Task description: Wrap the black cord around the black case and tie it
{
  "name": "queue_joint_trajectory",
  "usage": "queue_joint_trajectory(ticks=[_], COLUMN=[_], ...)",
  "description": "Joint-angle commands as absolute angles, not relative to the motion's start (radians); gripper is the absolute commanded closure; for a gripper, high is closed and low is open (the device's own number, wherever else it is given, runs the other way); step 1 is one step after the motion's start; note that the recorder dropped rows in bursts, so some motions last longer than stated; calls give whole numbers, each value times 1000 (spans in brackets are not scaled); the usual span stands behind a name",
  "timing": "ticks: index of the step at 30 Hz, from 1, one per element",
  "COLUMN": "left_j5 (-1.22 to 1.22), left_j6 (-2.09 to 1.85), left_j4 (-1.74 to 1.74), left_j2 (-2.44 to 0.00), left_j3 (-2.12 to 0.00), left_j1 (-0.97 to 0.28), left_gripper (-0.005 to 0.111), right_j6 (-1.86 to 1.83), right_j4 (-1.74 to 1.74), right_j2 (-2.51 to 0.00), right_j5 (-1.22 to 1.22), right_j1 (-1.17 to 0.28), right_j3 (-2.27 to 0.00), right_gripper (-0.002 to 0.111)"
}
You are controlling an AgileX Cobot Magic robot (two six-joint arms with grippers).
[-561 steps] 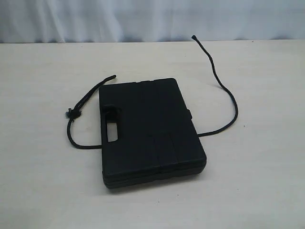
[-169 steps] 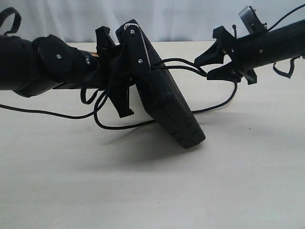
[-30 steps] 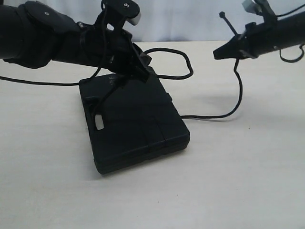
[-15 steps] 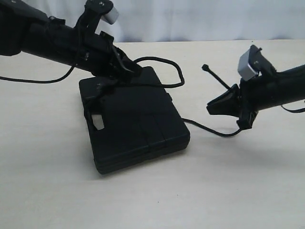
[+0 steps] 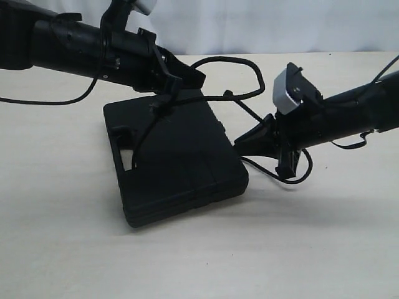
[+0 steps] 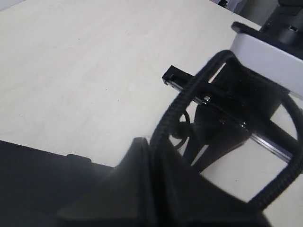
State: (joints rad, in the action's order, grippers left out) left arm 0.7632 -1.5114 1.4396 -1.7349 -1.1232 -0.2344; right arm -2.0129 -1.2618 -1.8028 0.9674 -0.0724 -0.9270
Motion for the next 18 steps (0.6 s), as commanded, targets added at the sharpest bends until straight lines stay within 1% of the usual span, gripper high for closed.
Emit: queue_joint_trajectory(ticks=[1,9,13,15,16,18], left_j5=[775,760,743,772,792,796], left_j6=[-1513,-1513,-1513,-1513,-1513,-1513], left_j4=[1455,1451,1446,1446,1446,1448], left_j2=[-1730,-1730,-1732,-1747,-1756,-1766], left_j3=[-1130,-1130,-1130,-1130,-1130,-1130], left_j1=[-233,-233,-233,-235,-241,-251], left_gripper=[107,107,106,98,89,78], right_j6=[-2077,-2117,-2117,-2117,-2115,-2115], right_j4=[-1366,-1435,-1435,-1438,-1438,-1442], right_j2=[-1800,-1795,-1759,-1739,-1732,-1727], right_j5=[1021,1128,1122,1105,1103,1101], right_j1=[-73,-73,-73,-73,-73,-85], right_j3=[-925,-927,-929,-929,-929,-929], right_gripper=[104,104,104,104,104,104])
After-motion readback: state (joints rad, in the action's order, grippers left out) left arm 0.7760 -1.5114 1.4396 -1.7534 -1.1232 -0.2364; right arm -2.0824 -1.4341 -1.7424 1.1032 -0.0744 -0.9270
